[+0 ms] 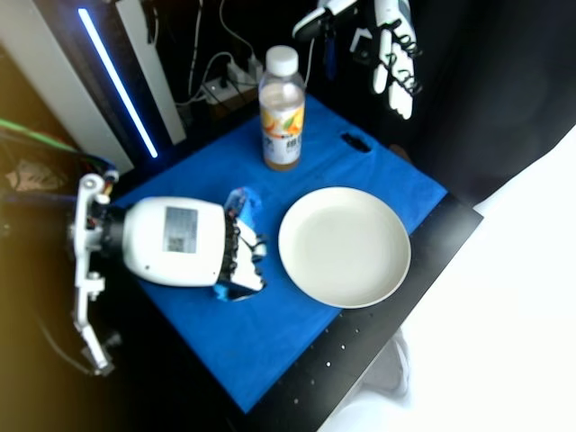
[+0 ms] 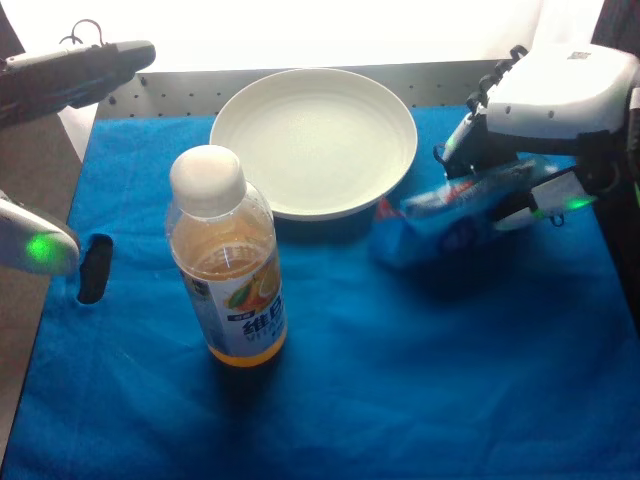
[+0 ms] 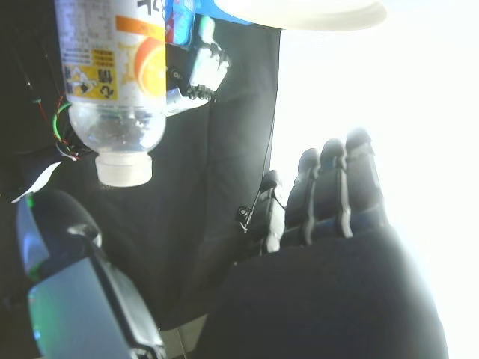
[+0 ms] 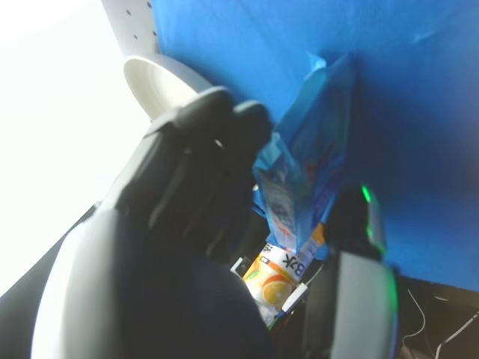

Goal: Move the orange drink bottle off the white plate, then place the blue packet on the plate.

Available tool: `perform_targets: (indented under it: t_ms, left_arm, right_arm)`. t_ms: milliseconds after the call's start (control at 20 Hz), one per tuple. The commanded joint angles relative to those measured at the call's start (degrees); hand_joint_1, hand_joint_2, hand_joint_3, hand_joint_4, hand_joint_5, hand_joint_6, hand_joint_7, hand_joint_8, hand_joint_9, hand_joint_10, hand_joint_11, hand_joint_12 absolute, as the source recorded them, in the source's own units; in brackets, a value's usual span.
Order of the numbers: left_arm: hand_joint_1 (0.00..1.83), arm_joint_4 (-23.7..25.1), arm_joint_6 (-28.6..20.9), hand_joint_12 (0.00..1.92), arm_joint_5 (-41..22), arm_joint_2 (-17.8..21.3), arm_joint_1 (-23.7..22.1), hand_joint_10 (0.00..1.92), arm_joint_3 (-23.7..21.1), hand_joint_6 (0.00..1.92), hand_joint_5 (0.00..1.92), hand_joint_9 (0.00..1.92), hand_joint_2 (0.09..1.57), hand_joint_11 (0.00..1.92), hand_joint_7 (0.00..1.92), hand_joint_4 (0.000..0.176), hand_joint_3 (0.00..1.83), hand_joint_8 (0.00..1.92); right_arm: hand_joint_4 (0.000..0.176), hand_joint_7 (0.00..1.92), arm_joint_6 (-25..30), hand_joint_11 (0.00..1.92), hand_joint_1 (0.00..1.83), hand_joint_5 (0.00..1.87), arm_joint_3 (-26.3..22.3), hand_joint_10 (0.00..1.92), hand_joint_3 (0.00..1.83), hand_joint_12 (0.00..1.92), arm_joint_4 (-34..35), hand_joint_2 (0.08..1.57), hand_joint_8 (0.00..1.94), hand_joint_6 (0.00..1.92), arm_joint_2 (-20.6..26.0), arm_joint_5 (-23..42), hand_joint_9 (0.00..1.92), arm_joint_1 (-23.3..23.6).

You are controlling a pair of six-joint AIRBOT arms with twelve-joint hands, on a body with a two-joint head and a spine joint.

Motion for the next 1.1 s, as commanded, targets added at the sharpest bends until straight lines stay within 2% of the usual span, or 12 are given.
perform_targets:
  t_ms: [0,50,150,250,300,450,550,700,750,800,900,1050]
  left_arm:
    - [0.65,-3.0,-0.3,0.00,-5.6,0.1,-0.3,0.00,-0.1,0.00,0.00,0.00,0.61,0.00,0.00,0.176,0.00,0.00]
    - [0.64,-3.0,-0.3,0.00,-5.6,0.1,-0.3,0.00,-0.1,0.00,0.00,0.00,0.61,0.00,0.00,0.176,0.00,0.00]
    - [0.67,-3.0,-0.3,0.00,-5.5,0.2,-0.3,0.00,0.0,0.00,0.00,0.00,0.62,0.00,0.00,0.176,0.00,0.00]
    - [0.66,-3.0,-0.3,0.00,-5.5,0.2,-0.3,0.00,0.1,0.00,0.00,0.00,0.61,0.00,0.00,0.176,0.00,0.00]
    - [0.66,-3.0,-0.3,0.00,-5.4,0.2,-0.3,0.00,0.1,0.00,0.00,0.00,0.61,0.00,0.00,0.176,0.00,0.00]
    - [0.67,-3.1,-0.3,0.00,-5.3,0.2,-0.3,0.00,0.1,0.00,0.00,0.00,0.62,0.00,0.00,0.176,0.01,0.00]
    - [0.65,-3.2,-0.3,0.00,-5.3,0.2,-0.2,0.00,0.1,0.00,0.00,0.00,0.64,0.00,0.00,0.176,0.01,0.00]
    - [0.70,-3.3,-0.3,0.00,-5.2,0.2,-0.1,0.00,0.0,0.00,0.00,0.00,0.62,0.00,0.00,0.176,0.00,0.00]
    - [0.69,-3.3,-0.3,0.00,-5.2,0.2,0.0,0.00,0.0,0.00,0.00,0.00,0.61,0.00,0.00,0.176,0.00,0.00]
    - [0.69,-3.3,-0.3,0.00,-5.2,0.2,0.0,0.00,0.0,0.00,0.00,0.00,0.62,0.00,0.00,0.176,0.00,0.00]
    - [0.70,-3.3,-0.3,0.00,-5.3,0.1,0.0,0.00,0.0,0.00,0.00,0.00,0.62,0.00,0.00,0.176,0.00,0.00]
    - [0.71,-3.3,-0.2,0.00,-5.4,0.0,0.0,0.00,0.1,0.00,0.00,0.00,0.63,0.00,0.00,0.176,0.00,0.00]
  right_arm:
    - [0.000,1.10,0.0,0.78,1.26,0.97,0.5,1.08,0.00,1.63,2.5,1.09,0.98,0.85,-0.2,2.9,0.96,1.0]
    - [0.000,1.05,0.0,0.78,1.27,1.03,1.1,1.28,0.00,1.73,3.2,1.09,1.12,0.70,-0.2,2.9,0.93,1.0]
    - [0.000,1.00,0.0,0.96,1.18,1.08,1.7,1.78,0.00,1.91,4.1,1.07,1.46,0.80,-0.3,2.9,0.98,1.0]
    - [0.000,1.02,0.0,1.05,1.18,1.09,1.7,1.89,0.00,1.92,4.3,1.06,1.60,0.78,-0.3,2.9,1.02,1.0]
    - [0.000,0.96,0.0,0.85,1.24,1.02,1.6,1.66,0.00,1.92,4.3,1.12,1.39,0.68,-0.3,3.0,0.91,1.6]
    - [0.000,0.93,0.0,1.16,1.18,1.05,1.2,1.91,0.00,1.92,4.0,1.08,1.80,0.84,-0.3,3.4,1.05,4.1]
    - [0.000,0.93,0.0,1.03,1.18,1.04,1.0,1.87,0.00,1.92,3.4,1.09,1.52,0.87,-0.1,3.8,0.99,6.4]
    - [0.000,0.96,0.0,1.09,1.18,1.04,0.2,1.92,0.00,1.92,1.9,1.09,1.61,0.86,0.3,3.9,1.03,9.2]
    - [0.000,0.97,0.0,0.99,1.18,1.04,0.2,1.79,0.00,1.92,1.8,1.08,1.45,0.86,0.3,3.9,1.00,9.8]
    - [0.000,1.03,0.0,0.86,1.25,1.03,0.4,1.37,0.00,1.69,1.8,1.10,1.22,0.70,0.3,3.9,0.97,10.4]
    - [0.000,1.15,0.0,0.88,1.25,0.97,1.4,0.64,0.00,1.10,1.9,1.08,0.77,0.96,0.3,3.9,1.09,11.4]
    - [0.000,1.19,0.0,0.96,1.25,0.99,2.3,0.18,0.00,0.92,1.9,1.07,0.67,0.95,-0.5,3.9,1.28,12.6]
